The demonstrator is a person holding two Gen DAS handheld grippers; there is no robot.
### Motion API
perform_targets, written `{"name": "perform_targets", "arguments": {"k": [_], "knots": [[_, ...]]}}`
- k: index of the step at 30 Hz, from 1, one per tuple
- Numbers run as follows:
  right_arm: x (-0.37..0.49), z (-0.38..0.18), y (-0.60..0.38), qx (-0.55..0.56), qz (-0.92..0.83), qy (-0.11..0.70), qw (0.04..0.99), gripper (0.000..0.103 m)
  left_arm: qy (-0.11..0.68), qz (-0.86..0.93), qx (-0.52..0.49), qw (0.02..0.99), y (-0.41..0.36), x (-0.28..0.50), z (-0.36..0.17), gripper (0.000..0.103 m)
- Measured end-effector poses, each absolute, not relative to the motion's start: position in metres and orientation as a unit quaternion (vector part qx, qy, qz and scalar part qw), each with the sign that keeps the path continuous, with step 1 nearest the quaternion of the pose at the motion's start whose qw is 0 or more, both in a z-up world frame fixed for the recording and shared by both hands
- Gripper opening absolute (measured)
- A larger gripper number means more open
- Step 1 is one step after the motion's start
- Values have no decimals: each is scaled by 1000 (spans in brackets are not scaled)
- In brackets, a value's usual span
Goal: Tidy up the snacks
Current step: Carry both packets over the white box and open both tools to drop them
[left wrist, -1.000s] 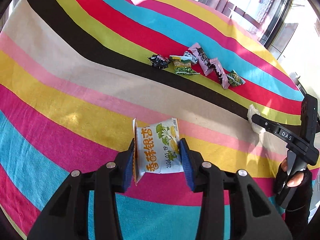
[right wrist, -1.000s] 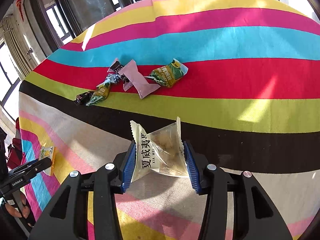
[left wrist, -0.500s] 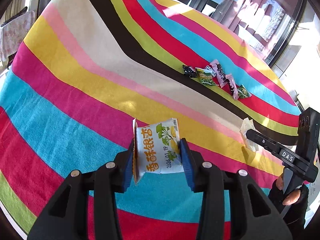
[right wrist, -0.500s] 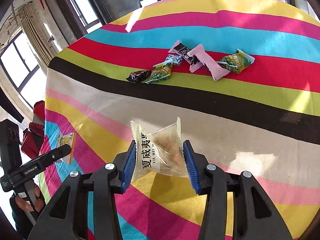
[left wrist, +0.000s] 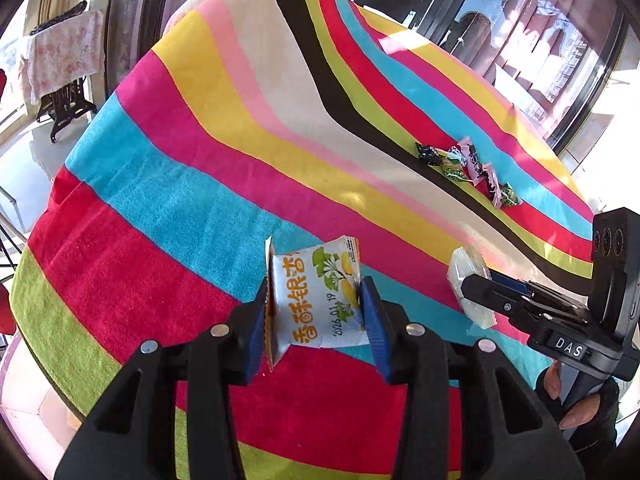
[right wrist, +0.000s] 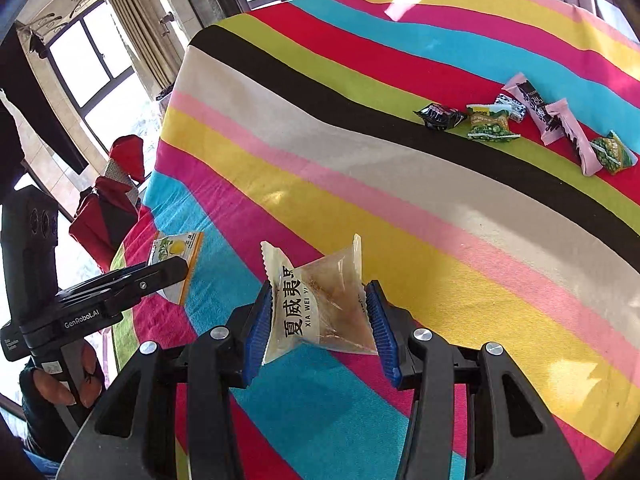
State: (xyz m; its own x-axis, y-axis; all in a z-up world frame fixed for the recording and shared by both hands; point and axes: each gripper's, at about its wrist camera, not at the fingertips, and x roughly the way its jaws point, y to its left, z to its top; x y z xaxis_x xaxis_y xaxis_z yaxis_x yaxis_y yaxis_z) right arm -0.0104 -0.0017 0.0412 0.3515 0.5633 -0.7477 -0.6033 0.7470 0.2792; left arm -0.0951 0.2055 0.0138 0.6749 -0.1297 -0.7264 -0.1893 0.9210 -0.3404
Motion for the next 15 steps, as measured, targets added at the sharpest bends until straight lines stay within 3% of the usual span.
{"name": "perform_targets", "arguments": {"k": [15], "knots": [[-57,37,78,-78,433,441,783,46,389,63,-227,891,264,-158,14,43]]}}
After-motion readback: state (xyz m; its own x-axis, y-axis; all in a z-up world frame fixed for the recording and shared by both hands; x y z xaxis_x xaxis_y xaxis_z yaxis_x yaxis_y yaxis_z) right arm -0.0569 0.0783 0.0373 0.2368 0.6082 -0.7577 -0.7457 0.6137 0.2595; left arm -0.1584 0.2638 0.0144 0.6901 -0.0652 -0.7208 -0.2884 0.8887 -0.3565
